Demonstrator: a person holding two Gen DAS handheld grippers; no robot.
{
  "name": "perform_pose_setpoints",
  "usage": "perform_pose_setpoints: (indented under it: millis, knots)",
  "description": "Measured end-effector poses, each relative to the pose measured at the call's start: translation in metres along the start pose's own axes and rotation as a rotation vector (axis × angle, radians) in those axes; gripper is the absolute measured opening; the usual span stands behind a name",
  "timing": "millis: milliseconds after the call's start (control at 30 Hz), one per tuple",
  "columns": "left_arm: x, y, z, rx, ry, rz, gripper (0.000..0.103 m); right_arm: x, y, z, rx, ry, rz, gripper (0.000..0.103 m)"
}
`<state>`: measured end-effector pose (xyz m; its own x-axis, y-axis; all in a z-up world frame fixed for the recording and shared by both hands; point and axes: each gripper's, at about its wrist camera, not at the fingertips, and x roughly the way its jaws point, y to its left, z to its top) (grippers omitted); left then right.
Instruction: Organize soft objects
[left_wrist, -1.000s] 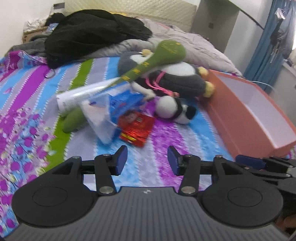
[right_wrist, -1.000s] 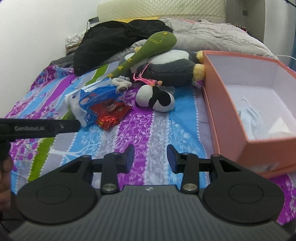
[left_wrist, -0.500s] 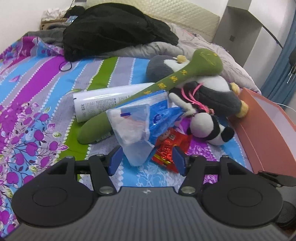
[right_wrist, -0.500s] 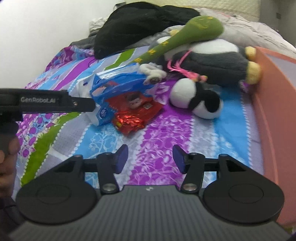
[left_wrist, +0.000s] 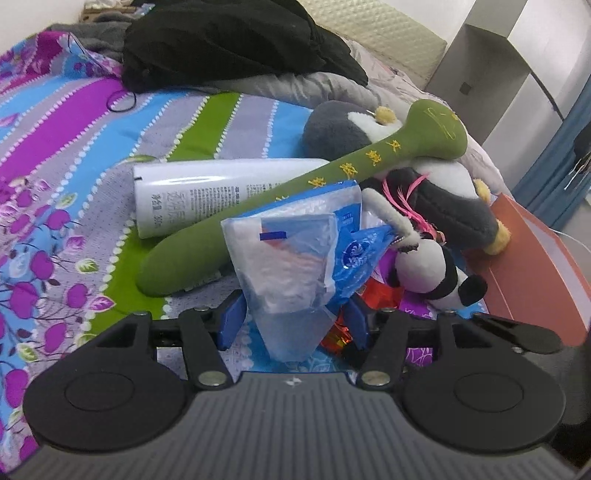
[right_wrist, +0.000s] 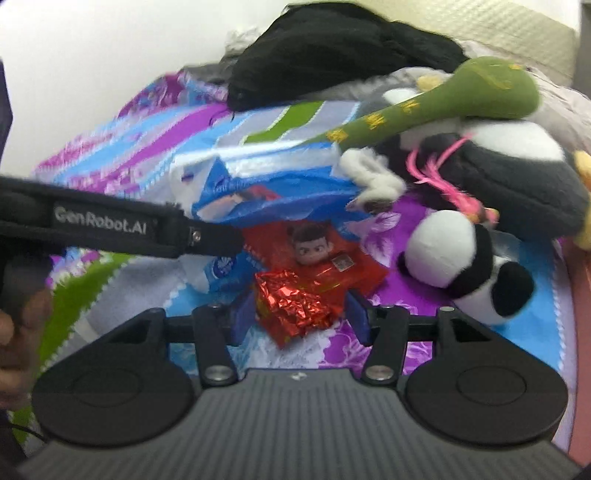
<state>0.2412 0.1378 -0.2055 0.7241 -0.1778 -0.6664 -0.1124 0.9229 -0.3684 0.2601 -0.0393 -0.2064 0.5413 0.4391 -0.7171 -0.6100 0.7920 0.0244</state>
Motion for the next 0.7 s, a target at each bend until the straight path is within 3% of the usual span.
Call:
perform_pose_setpoints:
  millis: [200, 233, 400, 467, 700]
  knots:
    - [0.0, 0.003, 0.0, -0.022, -0.018, -0.021, 0.033, 0.008, 0.013, 0.002, -0.076, 0.015, -0.014, 0.05]
    - [-0.002, 0.003, 0.0, -0.025, -0.024, -0.029, 0.032, 0.006, 0.014, 0.003, -0.081, 0.015, -0.008, 0.043]
    - [-0.015, -0.002, -0.004, -0.054, -0.035, -0.056, 0.026, -0.005, 0.018, 0.003, -0.086, 0.022, -0.039, 0.043]
    - [-0.02, -0.006, -0.009, -0.057, -0.028, -0.05, 0.026, -0.014, 0.019, 0.002, -0.073, 0.025, -0.045, 0.037]
    - [-0.045, -0.017, -0.029, -0.131, 0.005, -0.061, 0.025, -0.044, 0.022, -0.012, -0.046, 0.04, -0.072, 0.036]
